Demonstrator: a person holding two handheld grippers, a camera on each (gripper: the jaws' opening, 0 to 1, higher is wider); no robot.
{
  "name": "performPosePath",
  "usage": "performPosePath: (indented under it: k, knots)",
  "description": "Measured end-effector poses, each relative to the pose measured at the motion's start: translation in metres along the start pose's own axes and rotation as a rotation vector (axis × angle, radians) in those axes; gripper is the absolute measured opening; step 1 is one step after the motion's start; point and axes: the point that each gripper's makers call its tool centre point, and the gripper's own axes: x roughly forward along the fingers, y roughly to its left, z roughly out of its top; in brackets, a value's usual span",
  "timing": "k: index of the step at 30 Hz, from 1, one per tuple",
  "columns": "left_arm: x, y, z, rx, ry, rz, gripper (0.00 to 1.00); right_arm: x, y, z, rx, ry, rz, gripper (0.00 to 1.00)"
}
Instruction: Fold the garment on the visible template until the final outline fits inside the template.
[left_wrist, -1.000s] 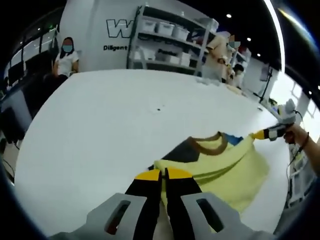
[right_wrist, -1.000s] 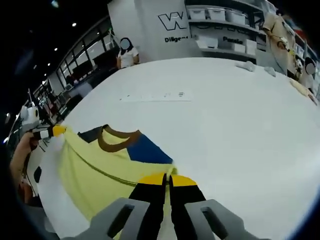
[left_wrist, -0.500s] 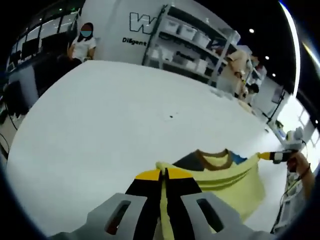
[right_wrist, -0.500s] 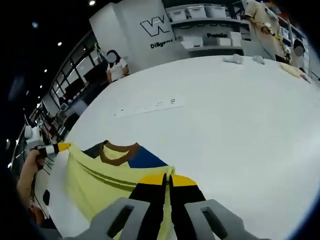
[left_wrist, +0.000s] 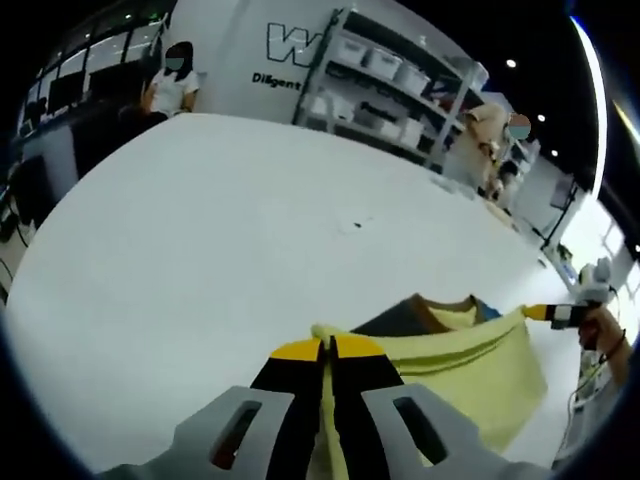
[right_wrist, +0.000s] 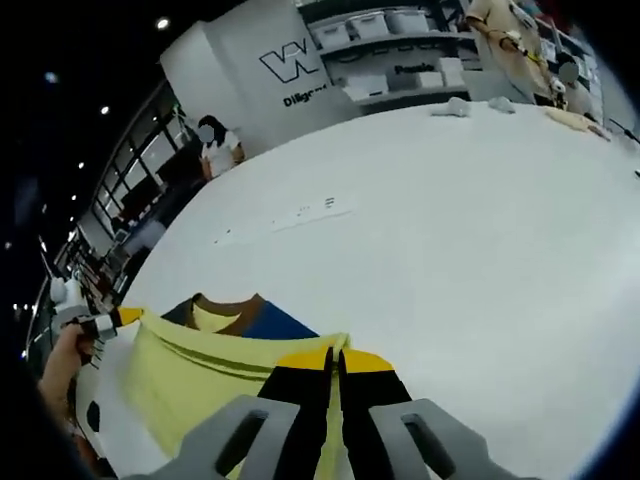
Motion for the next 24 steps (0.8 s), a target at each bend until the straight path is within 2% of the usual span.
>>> performPosePath:
  k: [6, 11, 16, 21, 22, 23, 24]
  knots:
    - [0.004, 0.003, -0.005, 0.039, 0.011, 0.01, 0.0, 0.005, -0.001, 0.002, -0.057, -0.006, 0.02, 0.0]
    - [0.007, 0.004, -0.011, 0.1, 0.031, 0.027, 0.0, 0.012, -0.004, 0.001, -0.168, 0.012, 0.01, 0.0]
    - [0.01, 0.006, -0.012, 0.132, 0.037, 0.044, 0.0, 0.017, -0.005, -0.001, -0.221, 0.014, 0.005, 0.0]
    - [0.006, 0.0, -0.006, 0.282, 0.02, 0.013, 0.02, 0.012, 0.001, 0.006, -0.332, -0.019, 0.026, 0.0]
    - [0.003, -0.001, -0.006, 0.327, 0.032, 0.003, 0.04, 0.011, 0.002, 0.007, -0.342, -0.02, 0.035, 0.0]
    - [0.003, -0.001, -0.004, 0.34, 0.028, 0.002, 0.08, 0.008, 0.005, 0.006, -0.374, -0.015, 0.055, 0.0]
    - [0.001, -0.003, -0.001, 0.391, 0.012, -0.016, 0.12, 0.007, 0.007, 0.009, -0.407, -0.025, 0.067, 0.03]
